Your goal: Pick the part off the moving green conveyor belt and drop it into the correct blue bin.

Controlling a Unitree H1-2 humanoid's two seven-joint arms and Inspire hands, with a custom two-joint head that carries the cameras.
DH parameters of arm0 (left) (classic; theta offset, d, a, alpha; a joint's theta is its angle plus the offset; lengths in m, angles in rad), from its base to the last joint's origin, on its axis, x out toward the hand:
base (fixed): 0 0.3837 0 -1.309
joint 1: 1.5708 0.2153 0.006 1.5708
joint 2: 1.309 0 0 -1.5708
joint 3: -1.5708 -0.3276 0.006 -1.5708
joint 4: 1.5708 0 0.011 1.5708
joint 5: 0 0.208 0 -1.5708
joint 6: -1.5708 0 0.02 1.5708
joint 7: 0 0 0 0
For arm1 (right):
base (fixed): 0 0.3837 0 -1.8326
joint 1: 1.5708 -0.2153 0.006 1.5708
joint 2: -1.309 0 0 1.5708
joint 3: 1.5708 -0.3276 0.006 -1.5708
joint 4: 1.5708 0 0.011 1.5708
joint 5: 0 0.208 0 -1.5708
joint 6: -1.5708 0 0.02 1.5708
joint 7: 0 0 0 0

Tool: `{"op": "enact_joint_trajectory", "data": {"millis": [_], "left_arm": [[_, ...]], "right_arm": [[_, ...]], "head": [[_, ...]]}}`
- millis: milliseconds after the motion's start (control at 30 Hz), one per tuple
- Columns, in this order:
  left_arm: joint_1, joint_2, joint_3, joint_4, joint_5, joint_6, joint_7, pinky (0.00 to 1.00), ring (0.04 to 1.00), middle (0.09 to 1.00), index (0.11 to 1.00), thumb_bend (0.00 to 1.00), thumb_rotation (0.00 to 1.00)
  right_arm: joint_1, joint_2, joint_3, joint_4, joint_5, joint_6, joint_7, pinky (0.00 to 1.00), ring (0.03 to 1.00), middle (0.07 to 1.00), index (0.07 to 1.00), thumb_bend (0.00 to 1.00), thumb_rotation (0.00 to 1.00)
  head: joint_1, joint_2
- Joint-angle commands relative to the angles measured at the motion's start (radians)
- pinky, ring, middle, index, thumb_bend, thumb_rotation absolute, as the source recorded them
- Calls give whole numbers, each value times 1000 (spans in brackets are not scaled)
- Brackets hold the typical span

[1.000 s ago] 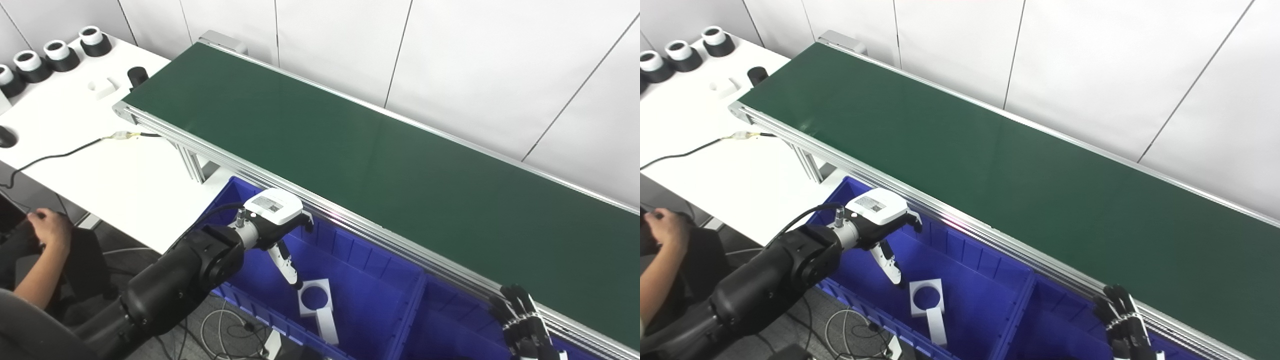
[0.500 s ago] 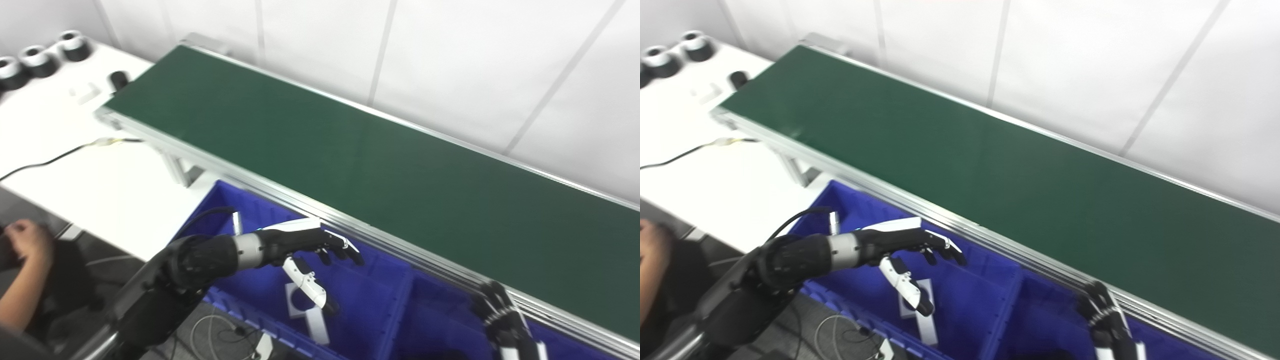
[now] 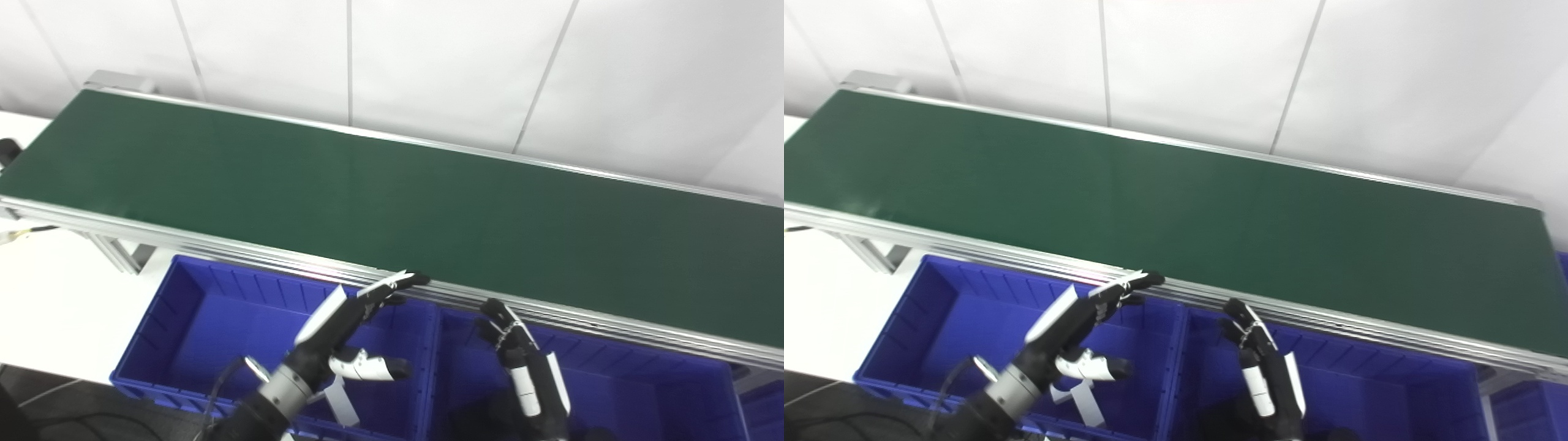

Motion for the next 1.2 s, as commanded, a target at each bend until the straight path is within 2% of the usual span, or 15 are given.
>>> {"op": "enact_joint_trajectory", "data": {"millis": [0, 67, 200, 267, 400, 533, 633, 767, 833, 900, 967, 1167], "left_arm": [[-36, 16, -32, 92, 42, -132, 149, 957, 995, 985, 930, 912, 794], [-51, 49, -78, 162, 61, -139, 263, 950, 992, 982, 929, 916, 797], [-103, 120, -209, 285, 109, -139, 505, 973, 991, 987, 930, 933, 845], [-129, 147, -269, 332, 110, -139, 584, 997, 998, 992, 930, 971, 924], [-178, 194, -387, 388, 129, -139, 707, 1000, 1000, 997, 929, 998, 993], [-210, 231, -471, 409, 100, -139, 734, 1000, 1000, 1000, 937, 918, 1000], [-221, 250, -506, 419, 76, -139, 735, 1000, 1000, 1000, 946, 832, 1000], [-231, 264, -535, 425, 18, -139, 718, 1000, 1000, 1000, 948, 784, 1000], [-237, 269, -548, 429, -3, -139, 714, 1000, 1000, 1000, 949, 780, 1000], [-242, 274, -555, 436, -31, -139, 700, 1000, 1000, 1000, 948, 801, 1000], [-243, 275, -552, 435, -49, -139, 686, 1000, 1000, 1000, 948, 837, 1000], [-238, 285, -539, 417, -80, -139, 644, 1000, 1000, 1000, 970, 889, 1000]], "right_arm": [[-2, 6, 27, -9, -22, -39, -43, 860, 859, 890, 906, 695, 864], [-2, 3, 45, -1, -28, -39, -69, 865, 862, 890, 906, 698, 866], [-6, -3, 81, 19, -40, -39, -126, 876, 868, 887, 901, 701, 871], [-10, -10, 101, 34, -51, -39, -160, 875, 869, 886, 893, 724, 883], [-19, -43, 160, 57, -90, -39, -240, 911, 892, 903, 898, 744, 917], [-27, -80, 227, 65, -97, -39, -279, 985, 978, 964, 944, 783, 947], [-30, -90, 257, 72, -104, -39, -318, 992, 995, 983, 959, 816, 952], [-37, -102, 296, 88, -115, -39, -384, 1000, 999, 985, 954, 812, 961], [-43, -108, 317, 100, -124, -39, -420, 997, 996, 979, 950, 811, 970], [-53, -116, 350, 112, -143, -39, -471, 996, 994, 975, 948, 805, 979], [-64, -128, 383, 121, -156, -39, -515, 987, 989, 970, 943, 781, 978], [-81, -132, 428, 136, -139, -39, -565, 936, 959, 947, 918, 793, 932]], "head": [[-5, -6], [-16, -15], [-43, -32], [-52, -42], [-68, -62], [-73, -75], [-78, -86], [-81, -108], [-89, -122], [-147, -135], [-180, -132], [-290, -116]]}}
